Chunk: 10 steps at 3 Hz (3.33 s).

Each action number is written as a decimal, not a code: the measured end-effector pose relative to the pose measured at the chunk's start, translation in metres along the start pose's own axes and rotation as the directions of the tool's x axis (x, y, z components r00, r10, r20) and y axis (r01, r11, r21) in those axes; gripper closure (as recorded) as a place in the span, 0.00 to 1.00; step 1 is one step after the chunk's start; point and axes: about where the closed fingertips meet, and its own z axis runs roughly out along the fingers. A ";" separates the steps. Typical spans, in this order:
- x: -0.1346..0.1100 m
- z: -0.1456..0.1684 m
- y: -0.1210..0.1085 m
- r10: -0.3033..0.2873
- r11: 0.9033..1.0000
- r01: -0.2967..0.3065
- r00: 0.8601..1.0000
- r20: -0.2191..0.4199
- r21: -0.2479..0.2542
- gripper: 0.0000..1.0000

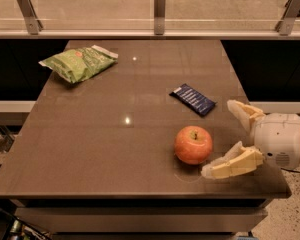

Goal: Move apple near green jalapeno chip bag

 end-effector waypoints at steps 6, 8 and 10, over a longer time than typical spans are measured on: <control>0.003 0.043 0.012 0.017 0.998 -0.007 0.989 0.147 -0.063 1.00; -0.015 0.045 0.010 0.003 0.997 0.005 0.995 0.103 -0.073 1.00; -0.070 0.061 -0.008 -0.046 0.996 0.045 0.999 -0.007 -0.082 1.00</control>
Offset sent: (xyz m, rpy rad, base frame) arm 0.0129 0.0323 -0.0313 0.2034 -0.0421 0.0510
